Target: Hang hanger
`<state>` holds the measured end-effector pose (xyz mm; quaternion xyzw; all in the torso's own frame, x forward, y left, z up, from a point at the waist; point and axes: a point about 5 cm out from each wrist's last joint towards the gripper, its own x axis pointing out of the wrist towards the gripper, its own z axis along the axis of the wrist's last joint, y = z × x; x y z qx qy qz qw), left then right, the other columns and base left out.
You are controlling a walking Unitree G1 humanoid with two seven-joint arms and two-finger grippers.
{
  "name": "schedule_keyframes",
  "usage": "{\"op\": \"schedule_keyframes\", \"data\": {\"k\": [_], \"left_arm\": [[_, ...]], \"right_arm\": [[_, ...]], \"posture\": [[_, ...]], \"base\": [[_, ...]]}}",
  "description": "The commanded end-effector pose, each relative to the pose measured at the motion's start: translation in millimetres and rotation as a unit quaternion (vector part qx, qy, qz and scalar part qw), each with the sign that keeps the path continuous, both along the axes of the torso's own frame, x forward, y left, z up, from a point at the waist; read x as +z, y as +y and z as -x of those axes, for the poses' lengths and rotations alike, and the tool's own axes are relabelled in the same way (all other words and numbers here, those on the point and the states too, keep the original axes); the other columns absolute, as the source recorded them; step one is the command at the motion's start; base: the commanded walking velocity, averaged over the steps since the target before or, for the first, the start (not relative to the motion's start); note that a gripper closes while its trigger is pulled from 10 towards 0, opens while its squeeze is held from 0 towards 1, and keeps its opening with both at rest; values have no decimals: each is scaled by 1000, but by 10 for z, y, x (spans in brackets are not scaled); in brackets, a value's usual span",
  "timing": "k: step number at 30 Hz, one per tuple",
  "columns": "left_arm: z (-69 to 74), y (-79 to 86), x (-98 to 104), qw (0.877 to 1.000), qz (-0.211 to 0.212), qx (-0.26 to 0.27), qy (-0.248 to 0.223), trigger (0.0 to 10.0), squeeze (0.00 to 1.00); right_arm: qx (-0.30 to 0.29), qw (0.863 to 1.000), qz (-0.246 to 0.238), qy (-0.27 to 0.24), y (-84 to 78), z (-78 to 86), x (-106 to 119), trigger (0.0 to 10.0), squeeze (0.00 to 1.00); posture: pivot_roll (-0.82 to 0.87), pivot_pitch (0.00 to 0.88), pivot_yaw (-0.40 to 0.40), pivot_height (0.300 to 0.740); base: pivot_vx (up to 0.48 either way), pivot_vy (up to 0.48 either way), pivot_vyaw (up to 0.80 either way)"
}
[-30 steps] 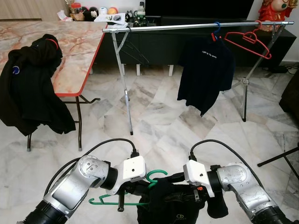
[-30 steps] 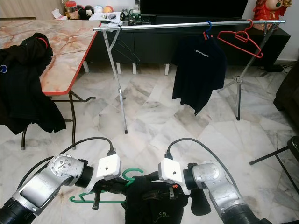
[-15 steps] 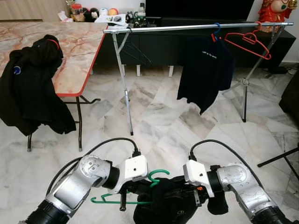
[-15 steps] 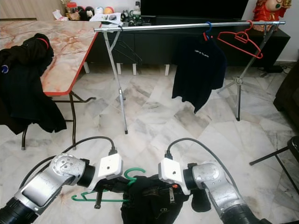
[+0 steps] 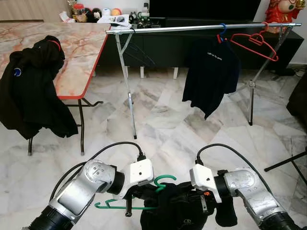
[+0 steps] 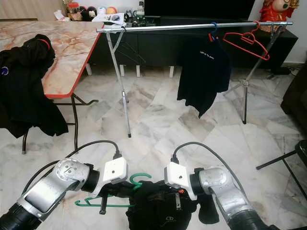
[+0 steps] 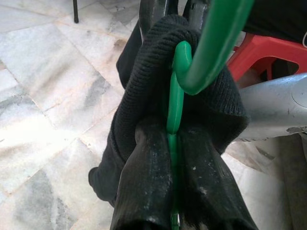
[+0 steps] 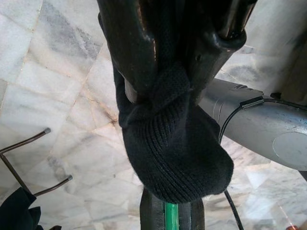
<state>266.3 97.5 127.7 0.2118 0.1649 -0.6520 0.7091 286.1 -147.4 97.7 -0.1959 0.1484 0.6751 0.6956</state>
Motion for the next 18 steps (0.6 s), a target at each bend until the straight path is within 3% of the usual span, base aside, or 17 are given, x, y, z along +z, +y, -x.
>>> {"op": "schedule_keyframes", "data": {"k": [1, 8, 9, 10, 18], "left_arm": [[-20, -82, 184, 999, 33, -13, -32, 10000, 0], [-40, -121, 229, 998, 51, -16, -44, 10000, 0], [-27, -124, 222, 998, 57, -18, -33, 10000, 965], [-19, -123, 218, 998, 59, -18, -28, 10000, 1000], [89, -20, 144, 999, 34, -38, -2, 10000, 1000]], "right_arm": [[-7, 1000, 3, 6, -26, 9, -30, 0, 0], [-8, 1000, 7, 9, -44, 12, -50, 0, 0], [-10, 1000, 12, 10, -65, 14, -65, 0, 0], [-12, 1000, 16, 10, -79, 14, -76, 0, 0], [-25, 998, 61, 20, -218, 58, -229, 0, 0]], "posture": [[42, 126, 3, 740], [39, 133, -3, 740], [37, 132, -3, 740], [35, 131, -1, 740], [42, 133, -7, 740]], "base": [[0, 0, 0], [0, 0, 0], [0, 0, 0], [0, 0, 0], [0, 0, 0]]}}
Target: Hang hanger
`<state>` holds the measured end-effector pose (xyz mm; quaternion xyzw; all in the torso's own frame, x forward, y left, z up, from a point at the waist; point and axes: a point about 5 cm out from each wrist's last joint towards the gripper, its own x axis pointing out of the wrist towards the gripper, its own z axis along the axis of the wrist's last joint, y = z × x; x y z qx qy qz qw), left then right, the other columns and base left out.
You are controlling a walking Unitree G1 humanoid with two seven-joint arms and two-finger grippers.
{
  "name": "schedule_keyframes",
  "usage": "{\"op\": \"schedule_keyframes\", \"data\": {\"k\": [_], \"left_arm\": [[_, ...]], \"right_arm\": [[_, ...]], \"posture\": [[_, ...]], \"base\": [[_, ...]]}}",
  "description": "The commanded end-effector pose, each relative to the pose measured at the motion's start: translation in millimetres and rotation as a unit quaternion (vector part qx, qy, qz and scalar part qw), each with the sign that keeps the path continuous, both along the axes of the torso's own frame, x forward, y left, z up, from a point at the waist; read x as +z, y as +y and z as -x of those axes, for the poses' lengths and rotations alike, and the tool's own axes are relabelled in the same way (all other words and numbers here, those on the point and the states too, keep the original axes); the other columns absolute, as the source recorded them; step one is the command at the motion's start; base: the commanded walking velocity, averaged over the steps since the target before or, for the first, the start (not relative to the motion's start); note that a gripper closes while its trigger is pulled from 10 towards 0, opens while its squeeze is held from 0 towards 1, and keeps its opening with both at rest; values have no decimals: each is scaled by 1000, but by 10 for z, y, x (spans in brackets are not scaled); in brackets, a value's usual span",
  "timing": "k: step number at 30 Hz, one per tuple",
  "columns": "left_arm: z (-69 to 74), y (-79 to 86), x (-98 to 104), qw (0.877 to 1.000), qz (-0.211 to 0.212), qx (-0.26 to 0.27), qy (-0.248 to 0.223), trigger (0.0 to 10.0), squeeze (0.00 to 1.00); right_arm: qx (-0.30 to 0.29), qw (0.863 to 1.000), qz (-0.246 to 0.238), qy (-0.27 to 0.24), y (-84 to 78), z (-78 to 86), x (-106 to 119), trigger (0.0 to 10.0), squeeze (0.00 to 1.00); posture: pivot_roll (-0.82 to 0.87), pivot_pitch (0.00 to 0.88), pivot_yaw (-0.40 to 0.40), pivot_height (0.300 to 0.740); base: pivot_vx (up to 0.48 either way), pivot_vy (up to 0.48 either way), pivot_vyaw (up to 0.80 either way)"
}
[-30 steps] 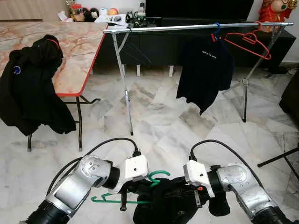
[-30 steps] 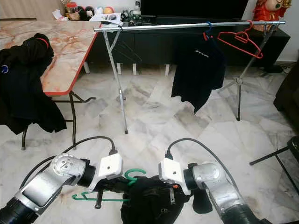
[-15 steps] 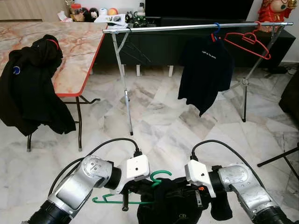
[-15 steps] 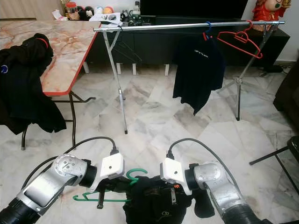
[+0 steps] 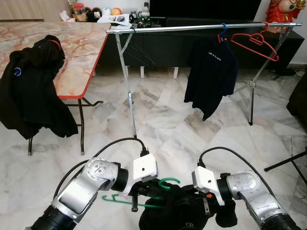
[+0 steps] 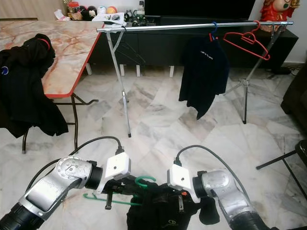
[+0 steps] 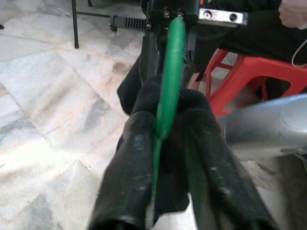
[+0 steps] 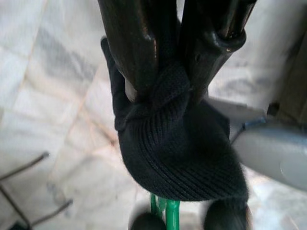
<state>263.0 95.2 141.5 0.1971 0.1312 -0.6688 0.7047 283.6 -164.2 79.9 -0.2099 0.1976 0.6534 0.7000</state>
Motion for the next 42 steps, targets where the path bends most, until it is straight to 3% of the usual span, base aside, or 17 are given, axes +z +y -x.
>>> {"op": "schedule_keyframes", "data": {"k": [1, 6, 12, 16, 20, 22, 23, 24, 32, 38, 40, 41, 42], "left_arm": [[72, 11, 0, 1000, -4, -25, 12, 10000, 1000], [79, 114, -11, 999, -22, -27, 19, 10000, 1000], [-87, 375, -11, 997, -33, 67, -7, 10000, 1000], [-167, 501, -38, 990, -22, 141, -18, 10000, 1000], [-209, 564, -54, 983, -16, 183, -28, 10000, 1000], [-266, 599, -80, 973, -9, 229, -40, 10000, 1000], [-281, 608, -111, 969, -5, 246, -39, 10000, 882], [-300, 624, -189, 960, 3, 277, -31, 10000, 0], [-346, 758, -543, 923, -29, 382, -36, 10000, 0], [-323, 716, -696, 922, -51, 382, -45, 10000, 0], [-356, 685, -757, 914, -43, 401, -51, 10000, 0], [-356, 685, -757, 914, -43, 401, -51, 10000, 0], [-392, 685, -819, 904, -42, 422, -56, 10000, 0]], "right_arm": [[-1, 1000, 18, 3, -61, 40, -67, 0, 0], [-23, 999, 32, 5, -137, 49, -130, 0, 0], [-126, 990, 52, -24, -359, -37, -201, 0, 0], [-208, 975, 70, -46, -463, -131, -225, 0, 0], [-230, 968, 75, -60, -466, -160, -231, 0, 0], [-265, 960, 62, -73, -447, -230, -194, 0, 0], [-275, 957, 57, -80, -430, -263, -171, 0, 0], [-287, 951, 53, -100, -390, -327, -118, 0, 0], [-332, 930, -3, -158, -155, -603, 267, 0, 0], [-337, 924, -39, -174, 6, -693, 482, 0, 0], [-321, 927, -77, -180, 162, -697, 638, 0, 0], [-321, 927, -77, -180, 162, -697, 638, 0, 0], [-314, 927, -96, -182, 270, -686, 735, 0, 0]], "posture": [[42, 133, -7, 740], [39, 132, -4, 740], [39, 131, -7, 740], [33, 132, -9, 740], [33, 132, -10, 740], [31, 127, -7, 740], [31, 127, -7, 740], [31, 127, -7, 740], [22, 114, -4, 740], [22, 111, -4, 740], [24, 110, -5, 740], [24, 110, -5, 740], [20, 115, -8, 740]], "base": [[0, 0, 0], [0, 0, 0], [0, 0, 0], [0, 0, 0], [0, 0, 0], [0, 0, 0], [0, 0, 0], [0, 0, 0], [0, 0, 0], [0, 0, 0], [0, 0, 0], [0, 0, 0], [0, 0, 0]]}}
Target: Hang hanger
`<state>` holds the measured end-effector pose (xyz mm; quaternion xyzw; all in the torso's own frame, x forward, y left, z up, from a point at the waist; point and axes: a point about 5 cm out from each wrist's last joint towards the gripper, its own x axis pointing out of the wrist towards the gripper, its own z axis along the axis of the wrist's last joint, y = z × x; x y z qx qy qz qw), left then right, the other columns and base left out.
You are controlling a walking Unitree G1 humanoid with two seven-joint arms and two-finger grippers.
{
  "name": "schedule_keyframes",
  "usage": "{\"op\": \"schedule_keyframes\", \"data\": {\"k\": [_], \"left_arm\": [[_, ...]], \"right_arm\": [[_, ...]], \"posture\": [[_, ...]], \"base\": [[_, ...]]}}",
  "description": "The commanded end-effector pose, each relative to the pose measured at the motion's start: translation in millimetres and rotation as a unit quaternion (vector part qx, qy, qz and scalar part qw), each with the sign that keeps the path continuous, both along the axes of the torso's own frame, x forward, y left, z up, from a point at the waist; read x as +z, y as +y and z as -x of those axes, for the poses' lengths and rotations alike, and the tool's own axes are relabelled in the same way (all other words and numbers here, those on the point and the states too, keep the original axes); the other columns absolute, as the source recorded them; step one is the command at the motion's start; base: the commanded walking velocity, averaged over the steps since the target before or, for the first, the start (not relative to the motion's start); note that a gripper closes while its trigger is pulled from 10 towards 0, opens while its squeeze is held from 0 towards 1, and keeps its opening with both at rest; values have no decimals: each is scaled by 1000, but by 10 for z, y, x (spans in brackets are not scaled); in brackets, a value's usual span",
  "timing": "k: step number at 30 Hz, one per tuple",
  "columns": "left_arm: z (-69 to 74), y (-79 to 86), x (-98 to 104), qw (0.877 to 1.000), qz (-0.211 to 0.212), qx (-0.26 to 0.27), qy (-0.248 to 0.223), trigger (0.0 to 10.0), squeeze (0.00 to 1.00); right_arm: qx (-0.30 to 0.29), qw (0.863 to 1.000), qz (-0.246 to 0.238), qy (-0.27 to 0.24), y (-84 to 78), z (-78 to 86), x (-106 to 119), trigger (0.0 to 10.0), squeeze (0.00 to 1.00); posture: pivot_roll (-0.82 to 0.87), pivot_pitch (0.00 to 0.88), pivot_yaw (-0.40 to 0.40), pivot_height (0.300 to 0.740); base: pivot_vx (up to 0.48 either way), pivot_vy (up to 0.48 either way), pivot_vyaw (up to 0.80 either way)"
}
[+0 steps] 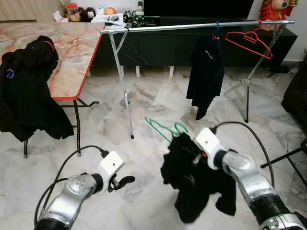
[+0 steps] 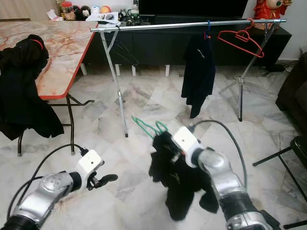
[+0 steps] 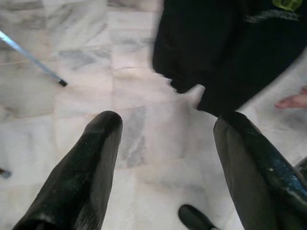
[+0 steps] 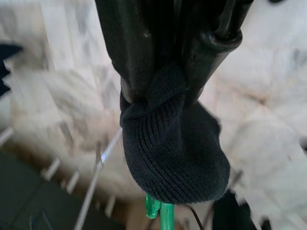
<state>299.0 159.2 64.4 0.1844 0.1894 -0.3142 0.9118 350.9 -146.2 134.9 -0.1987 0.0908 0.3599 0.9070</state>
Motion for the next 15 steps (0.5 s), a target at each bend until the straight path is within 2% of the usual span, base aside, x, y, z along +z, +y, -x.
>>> {"op": "schedule_keyframes", "data": {"k": [1, 2, 5, 9, 15], "left_arm": [[-51, 46, -77, 999, -8, 35, -12, 10000, 0], [-73, 45, -103, 999, -9, 48, -20, 10000, 0], [-97, 39, -125, 997, -15, 60, -33, 10000, 0], [-95, 13, -201, 996, -32, 63, -53, 10000, 0], [-73, -4, -305, 995, -64, 50, -56, 10000, 0]], "right_arm": [[19, 999, -33, -28, 159, -2, 235, 0, 0], [30, 998, -39, -33, 239, 18, 288, 0, 0], [41, 998, -33, -41, 303, 43, 328, 0, 0], [57, 996, -36, -49, 459, 100, 435, 0, 0], [62, 996, -45, -50, 572, 132, 498, 0, 0]], "posture": [[16, 115, -8, 740], [15, 115, -8, 740], [16, 119, -7, 740], [5, 126, -8, 740], [10, 134, -11, 740]], "base": [[0, 0, 0], [0, 0, 0], [0, 0, 0], [0, 0, 0], [0, 0, 0]]}}
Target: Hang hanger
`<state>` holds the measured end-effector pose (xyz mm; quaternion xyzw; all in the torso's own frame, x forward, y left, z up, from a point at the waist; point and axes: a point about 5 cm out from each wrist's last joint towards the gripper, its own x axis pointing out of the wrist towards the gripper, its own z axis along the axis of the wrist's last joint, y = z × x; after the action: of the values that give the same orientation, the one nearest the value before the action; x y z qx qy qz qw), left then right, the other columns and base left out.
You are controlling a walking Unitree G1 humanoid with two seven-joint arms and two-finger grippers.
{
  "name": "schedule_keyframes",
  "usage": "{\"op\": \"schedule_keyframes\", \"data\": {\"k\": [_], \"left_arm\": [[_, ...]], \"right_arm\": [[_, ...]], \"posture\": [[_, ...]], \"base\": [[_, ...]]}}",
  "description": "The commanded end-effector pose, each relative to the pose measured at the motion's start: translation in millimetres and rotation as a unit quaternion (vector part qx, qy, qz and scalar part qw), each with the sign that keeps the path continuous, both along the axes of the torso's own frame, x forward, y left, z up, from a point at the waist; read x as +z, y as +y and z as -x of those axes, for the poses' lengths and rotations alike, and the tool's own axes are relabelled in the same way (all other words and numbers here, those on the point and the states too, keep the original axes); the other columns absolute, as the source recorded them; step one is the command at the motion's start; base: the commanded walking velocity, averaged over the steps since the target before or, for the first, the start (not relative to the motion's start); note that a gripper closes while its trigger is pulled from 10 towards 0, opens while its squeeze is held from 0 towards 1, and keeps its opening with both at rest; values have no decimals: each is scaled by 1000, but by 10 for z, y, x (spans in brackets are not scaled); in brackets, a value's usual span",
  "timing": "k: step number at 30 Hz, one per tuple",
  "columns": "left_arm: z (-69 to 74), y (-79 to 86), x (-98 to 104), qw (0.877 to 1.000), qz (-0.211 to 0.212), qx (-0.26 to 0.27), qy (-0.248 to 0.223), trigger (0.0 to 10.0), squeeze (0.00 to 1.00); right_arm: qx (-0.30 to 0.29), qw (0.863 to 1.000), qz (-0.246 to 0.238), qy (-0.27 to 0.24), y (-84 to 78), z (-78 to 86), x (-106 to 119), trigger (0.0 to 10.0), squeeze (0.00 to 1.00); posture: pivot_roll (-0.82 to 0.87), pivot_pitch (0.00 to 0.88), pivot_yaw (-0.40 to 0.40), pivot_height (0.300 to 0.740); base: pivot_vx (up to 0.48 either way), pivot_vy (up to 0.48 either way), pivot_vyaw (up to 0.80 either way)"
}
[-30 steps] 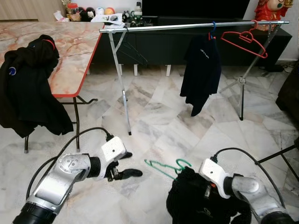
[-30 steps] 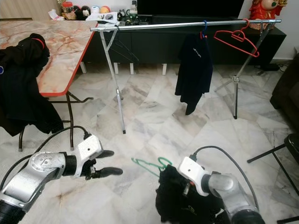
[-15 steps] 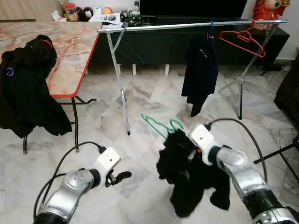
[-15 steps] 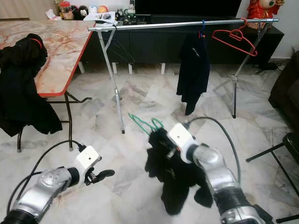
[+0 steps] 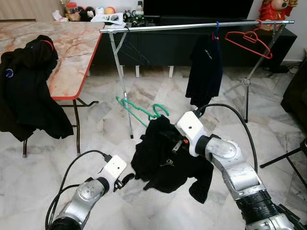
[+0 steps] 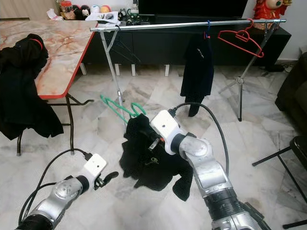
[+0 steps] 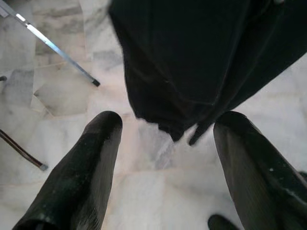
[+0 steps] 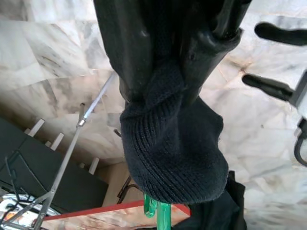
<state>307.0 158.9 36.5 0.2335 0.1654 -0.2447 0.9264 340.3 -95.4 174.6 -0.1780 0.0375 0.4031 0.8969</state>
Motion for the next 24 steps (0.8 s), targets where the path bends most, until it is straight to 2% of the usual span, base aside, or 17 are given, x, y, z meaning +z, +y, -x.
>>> {"op": "schedule_keyframes", "data": {"k": [1, 5, 13, 18, 24], "left_arm": [[2, -3, -35, 999, -36, -8, -10, 10000, 0], [-18, -14, -21, 999, -38, -3, -26, 10000, 0], [-63, -46, 8, 998, -33, 1, -52, 10000, 0], [-36, -78, -23, 999, -22, -20, -35, 10000, 0], [17, -55, -70, 998, -34, -60, -10, 10000, 0]], "right_arm": [[14, 1000, -10, -19, 103, 33, 117, 0, 0], [25, 999, -18, -21, 218, 55, 151, 0, 0], [40, 999, -22, -20, 314, 109, 199, 0, 0], [38, 999, -20, -20, 311, 107, 207, 0, 0], [32, 999, -20, -19, 300, 99, 209, 0, 0]], "posture": [[14, 136, -11, 740], [14, 137, -11, 740], [13, 141, -13, 740], [11, 139, -14, 740], [17, 139, -14, 740]], "base": [[0, 0, 0], [0, 0, 0], [0, 0, 0], [0, 0, 0], [0, 0, 0]]}}
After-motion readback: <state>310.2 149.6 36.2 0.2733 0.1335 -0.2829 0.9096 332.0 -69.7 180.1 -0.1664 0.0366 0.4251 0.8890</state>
